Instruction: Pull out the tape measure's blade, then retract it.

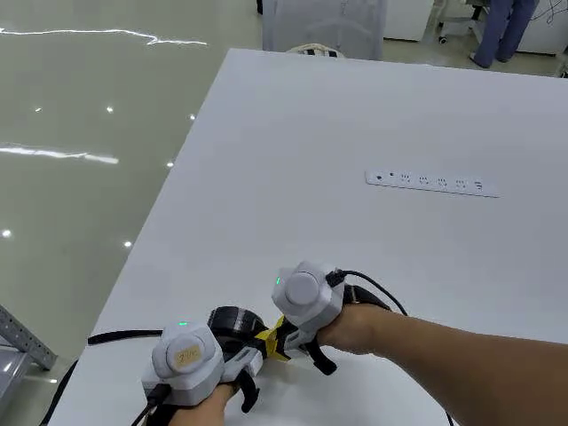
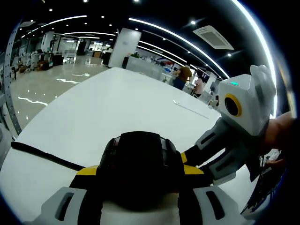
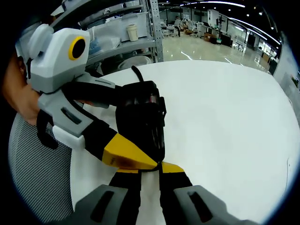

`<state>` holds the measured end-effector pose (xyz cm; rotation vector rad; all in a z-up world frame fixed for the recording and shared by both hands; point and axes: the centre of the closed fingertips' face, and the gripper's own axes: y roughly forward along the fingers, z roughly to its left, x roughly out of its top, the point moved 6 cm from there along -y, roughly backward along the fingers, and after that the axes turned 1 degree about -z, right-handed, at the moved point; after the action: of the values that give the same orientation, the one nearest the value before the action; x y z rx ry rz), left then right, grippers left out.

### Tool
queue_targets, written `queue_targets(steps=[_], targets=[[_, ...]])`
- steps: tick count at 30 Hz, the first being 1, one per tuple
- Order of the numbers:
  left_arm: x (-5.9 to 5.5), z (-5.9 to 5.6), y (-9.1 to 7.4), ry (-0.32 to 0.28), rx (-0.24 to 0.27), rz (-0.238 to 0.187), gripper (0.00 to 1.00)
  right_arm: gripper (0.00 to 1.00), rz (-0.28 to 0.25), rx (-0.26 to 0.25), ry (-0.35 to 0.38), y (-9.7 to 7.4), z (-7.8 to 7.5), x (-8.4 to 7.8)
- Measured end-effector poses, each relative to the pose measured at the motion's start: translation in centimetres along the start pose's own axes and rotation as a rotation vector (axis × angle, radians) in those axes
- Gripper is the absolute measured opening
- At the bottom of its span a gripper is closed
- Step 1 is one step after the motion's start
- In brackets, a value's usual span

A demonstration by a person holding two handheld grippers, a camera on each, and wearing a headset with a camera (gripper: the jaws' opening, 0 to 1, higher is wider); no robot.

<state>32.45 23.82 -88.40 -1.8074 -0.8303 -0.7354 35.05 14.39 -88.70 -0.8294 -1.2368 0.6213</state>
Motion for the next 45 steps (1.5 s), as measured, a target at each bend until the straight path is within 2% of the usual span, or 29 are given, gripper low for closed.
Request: queue_targets(steps=[8,11,13,14,15,17,18,19,20,21,23,28,30,31,32,34,35,38,41,42,43,45], targets=[[0.1,-0.1,0.0,0.033,0.002,-0.001,0.64,0.15,-0.002,0.006,-0.005,0.0,0.0,0.0],[0.2,0.1,-0.2,0.049,-0.043,0.026,0.64,0.15,-0.002,0.006,-0.008,0.0,0.0,0.0],[0.2,0.2,-0.6,0.083,-0.066,0.043,0.62,0.16,-0.003,0.003,-0.008,0.0,0.1,0.0],[0.2,0.2,-0.9,0.095,-0.07,0.05,0.62,0.16,-0.012,-0.001,-0.055,-0.1,0.2,0.1],[0.3,0.2,-1.0,0.103,-0.072,0.049,0.63,0.16,-0.012,-0.003,-0.059,-0.1,0.2,0.0],[0.4,0.1,-1.5,0.138,-0.101,0.038,0.68,0.24,-0.011,0.0,-0.047,-0.2,0.5,-0.2],[0.6,0.3,-1.7,0.175,-0.091,0.026,0.74,0.28,-0.003,0.005,-0.041,-0.2,0.8,-0.4],[0.7,0.3,-1.9,0.217,-0.097,0.014,0.81,0.28,0.004,0.008,-0.053,-0.3,1.0,-0.6],[0.6,0.3,-2.1,0.221,-0.093,0.027,0.85,0.26,0.004,0.005,-0.066,-0.4,1.1,-0.7],[0.6,0.2,-2.2,0.246,-0.105,0.027,0.87,0.27,0.002,-0.005,-0.06,-0.6,1.2,-0.8],[0.6,0.1,-2.4,0.245,-0.123,0.029,0.91,0.32,-0.011,-0.016,-0.043,-0.9,1.1,-0.9],[1.5,0.0,-2.8,0.248,-0.161,0.022,1.0,0.4,-0.049,-0.066,-0.017,-2.6,1.0,-0.7],[1.7,0.0,-2.7,0.248,-0.18,0.058,1.0,0.44,-0.063,-0.09,-0.011,-3.3,0.9,-0.6],[1.8,-0.2,-2.8,0.261,-0.208,0.061,1.0,0.46,-0.069,-0.102,-0.002,-3.7,0.8,-0.6],[2.2,-0.2,-2.9,0.275,-0.216,0.055,1.0,0.48,-0.081,-0.117,0.005,-4.2,0.8,-0.7],[2.5,0.0,-3.1,0.324,-0.212,0.071,1.0,0.53,-0.104,-0.145,0.02,-5.0,0.9,-0.9],[2.7,0.0,-3.3,0.331,-0.231,0.073,1.0,0.56,-0.111,-0.162,0.033,-5.6,0.9,-1.1],[3.3,0.4,-3.9,0.347,-0.238,0.065,1.0,0.63,-0.138,-0.197,0.068,-6.8,1.2,-1.9],[4.1,1.0,-4.5,0.364,-0.243,0.048,1.0,0.65,-0.154,-0.225,0.092,-7.8,1.6,-2.8],[4.8,0.9,-4.8,0.346,-0.275,0.002,1.0,0.65,-0.162,-0.237,0.105,-8.2,1.7,-3.3],[5.0,1.1,-5.0,0.363,-0.27,-0.002,1.0,0.66,-0.168,-0.247,0.117,-8.5,1.8,-3.6],[5.4,1.4,-5.5,0.373,-0.274,0.014,1.0,0.68,-0.186,-0.273,0.14,-9.2,2.0,-4.2]])
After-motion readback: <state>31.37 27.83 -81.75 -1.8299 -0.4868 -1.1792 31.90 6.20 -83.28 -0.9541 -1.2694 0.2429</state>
